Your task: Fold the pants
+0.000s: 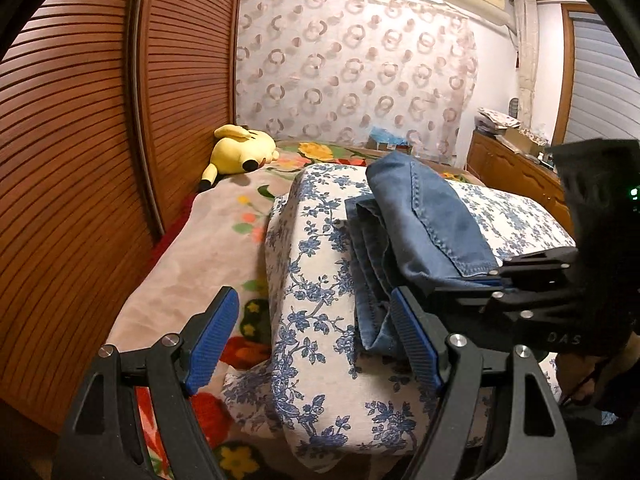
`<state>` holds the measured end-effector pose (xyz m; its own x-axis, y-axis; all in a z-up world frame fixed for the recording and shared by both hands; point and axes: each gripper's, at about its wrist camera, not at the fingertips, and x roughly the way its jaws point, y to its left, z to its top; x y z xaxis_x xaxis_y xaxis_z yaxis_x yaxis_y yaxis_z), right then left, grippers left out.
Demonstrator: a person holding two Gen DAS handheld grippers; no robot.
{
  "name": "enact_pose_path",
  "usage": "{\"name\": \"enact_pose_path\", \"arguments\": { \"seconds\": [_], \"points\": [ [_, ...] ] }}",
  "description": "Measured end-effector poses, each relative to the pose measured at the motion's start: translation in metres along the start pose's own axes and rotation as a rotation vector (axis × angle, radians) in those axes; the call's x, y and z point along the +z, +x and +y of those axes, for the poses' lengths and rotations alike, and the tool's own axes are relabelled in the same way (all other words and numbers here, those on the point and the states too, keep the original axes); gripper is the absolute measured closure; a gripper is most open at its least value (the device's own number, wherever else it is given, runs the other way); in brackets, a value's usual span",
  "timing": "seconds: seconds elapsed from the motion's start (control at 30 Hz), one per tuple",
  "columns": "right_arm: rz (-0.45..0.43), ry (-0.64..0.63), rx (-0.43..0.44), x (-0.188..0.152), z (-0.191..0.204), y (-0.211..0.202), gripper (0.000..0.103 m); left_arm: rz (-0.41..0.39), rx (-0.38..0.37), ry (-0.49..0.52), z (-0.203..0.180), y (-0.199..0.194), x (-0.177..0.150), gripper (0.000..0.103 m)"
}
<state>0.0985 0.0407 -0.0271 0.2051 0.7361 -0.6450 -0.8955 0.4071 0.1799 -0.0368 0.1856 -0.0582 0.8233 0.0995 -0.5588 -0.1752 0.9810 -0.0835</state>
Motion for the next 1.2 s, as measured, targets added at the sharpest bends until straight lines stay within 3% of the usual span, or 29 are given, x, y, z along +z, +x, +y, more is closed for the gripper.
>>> {"name": "enact_pose_path", "arguments": {
  "seconds": [0.13, 0.2, 0.3, 0.47, 0.7, 0.9, 0.97, 1.03, 1.2],
  "points": [
    [-0.009, 0.028, 0.015, 0.008, -0.012, -0.006, 0.085, -0.003, 0.006, -0.002, 0.001, 0.0, 0.002, 0.024],
    [-0.026, 0.013, 0.0, 0.013, -0.013, -0.014, 0.07, -0.007, 0.007, -0.003, 0.001, 0.0, 0.004, 0.024],
    [-0.068, -0.007, -0.026, 0.019, -0.009, -0.031, 0.061, -0.012, 0.0, 0.0, -0.002, 0.0, 0.007, 0.024],
    [-0.115, -0.005, -0.115, 0.022, -0.027, -0.053, 0.054, -0.018, -0.044, 0.004, -0.013, 0.0, 0.013, 0.024],
    [-0.085, 0.049, -0.273, 0.016, -0.08, -0.044, 0.05, 0.017, -0.137, 0.015, -0.04, 0.018, 0.02, 0.024],
    [-0.041, 0.112, -0.271, 0.034, -0.109, -0.01, 0.047, 0.107, -0.166, 0.033, -0.056, 0.052, 0.01, 0.024],
    [-0.022, 0.129, -0.264, 0.039, -0.117, 0.001, 0.044, 0.134, -0.169, 0.033, -0.058, 0.061, 0.006, 0.028],
    [-0.011, 0.145, -0.247, 0.045, -0.129, 0.012, 0.042, 0.158, -0.178, 0.025, -0.057, 0.068, 0.002, 0.044],
    [0.029, 0.194, -0.156, 0.056, -0.15, 0.039, 0.036, 0.195, -0.19, -0.005, -0.054, 0.079, -0.006, 0.069]
  ]
}}
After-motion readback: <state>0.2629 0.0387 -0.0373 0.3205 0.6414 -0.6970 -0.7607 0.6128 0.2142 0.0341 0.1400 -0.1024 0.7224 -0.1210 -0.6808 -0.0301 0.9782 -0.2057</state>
